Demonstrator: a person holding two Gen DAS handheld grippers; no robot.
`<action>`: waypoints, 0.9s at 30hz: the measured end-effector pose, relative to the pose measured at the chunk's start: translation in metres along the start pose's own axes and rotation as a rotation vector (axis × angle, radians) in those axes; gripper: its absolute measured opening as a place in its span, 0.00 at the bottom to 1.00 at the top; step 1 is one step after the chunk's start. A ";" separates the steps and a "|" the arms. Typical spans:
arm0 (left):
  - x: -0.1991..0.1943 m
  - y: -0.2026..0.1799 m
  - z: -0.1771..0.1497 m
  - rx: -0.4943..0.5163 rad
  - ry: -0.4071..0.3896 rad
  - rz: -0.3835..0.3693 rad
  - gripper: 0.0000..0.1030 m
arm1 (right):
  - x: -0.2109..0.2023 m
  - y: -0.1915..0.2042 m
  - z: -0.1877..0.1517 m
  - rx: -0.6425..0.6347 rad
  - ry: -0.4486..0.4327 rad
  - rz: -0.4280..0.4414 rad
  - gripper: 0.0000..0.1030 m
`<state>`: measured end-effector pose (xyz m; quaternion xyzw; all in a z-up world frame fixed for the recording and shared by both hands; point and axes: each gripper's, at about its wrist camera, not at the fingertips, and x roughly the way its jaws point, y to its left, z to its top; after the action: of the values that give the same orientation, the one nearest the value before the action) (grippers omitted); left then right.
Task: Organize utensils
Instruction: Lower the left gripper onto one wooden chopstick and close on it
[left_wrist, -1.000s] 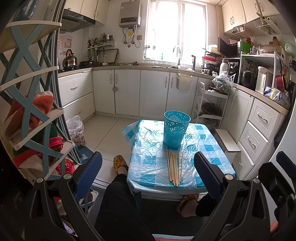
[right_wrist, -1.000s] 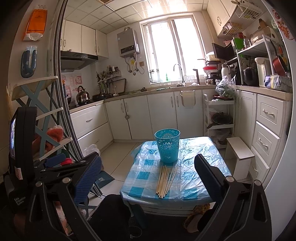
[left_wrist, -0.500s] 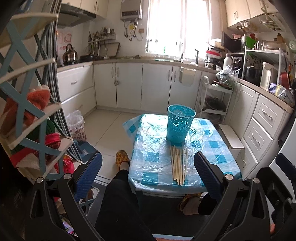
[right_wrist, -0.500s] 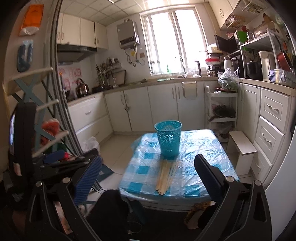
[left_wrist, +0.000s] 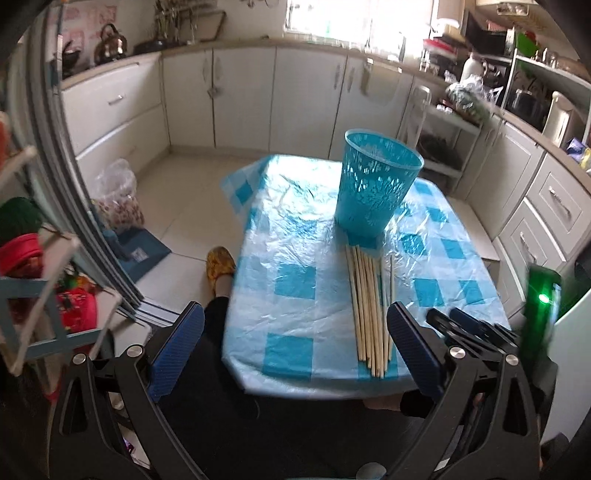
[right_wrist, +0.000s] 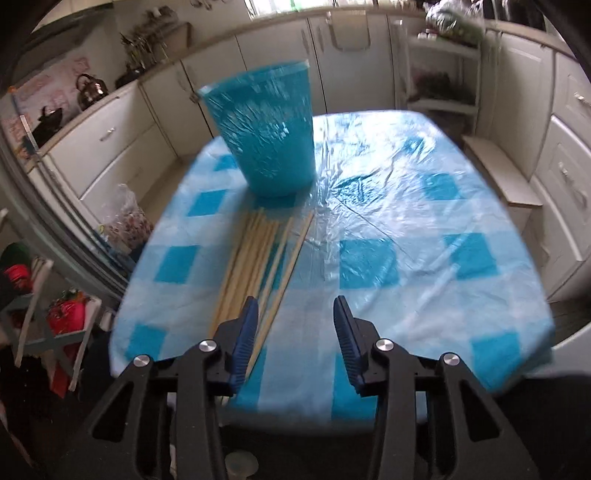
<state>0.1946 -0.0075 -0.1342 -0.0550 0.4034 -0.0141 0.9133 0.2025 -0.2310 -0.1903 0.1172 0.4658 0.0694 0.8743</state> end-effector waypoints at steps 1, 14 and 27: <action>0.013 -0.003 0.003 0.005 0.017 -0.005 0.93 | 0.012 -0.001 0.008 0.002 0.009 -0.001 0.36; 0.155 -0.042 0.040 0.023 0.173 -0.097 0.92 | 0.086 -0.008 0.061 -0.097 0.016 0.013 0.08; 0.250 -0.065 0.052 0.125 0.281 -0.012 0.63 | 0.089 -0.036 0.071 -0.219 0.097 0.091 0.08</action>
<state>0.4025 -0.0852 -0.2759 0.0021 0.5254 -0.0519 0.8493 0.3115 -0.2551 -0.2323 0.0385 0.4914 0.1653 0.8543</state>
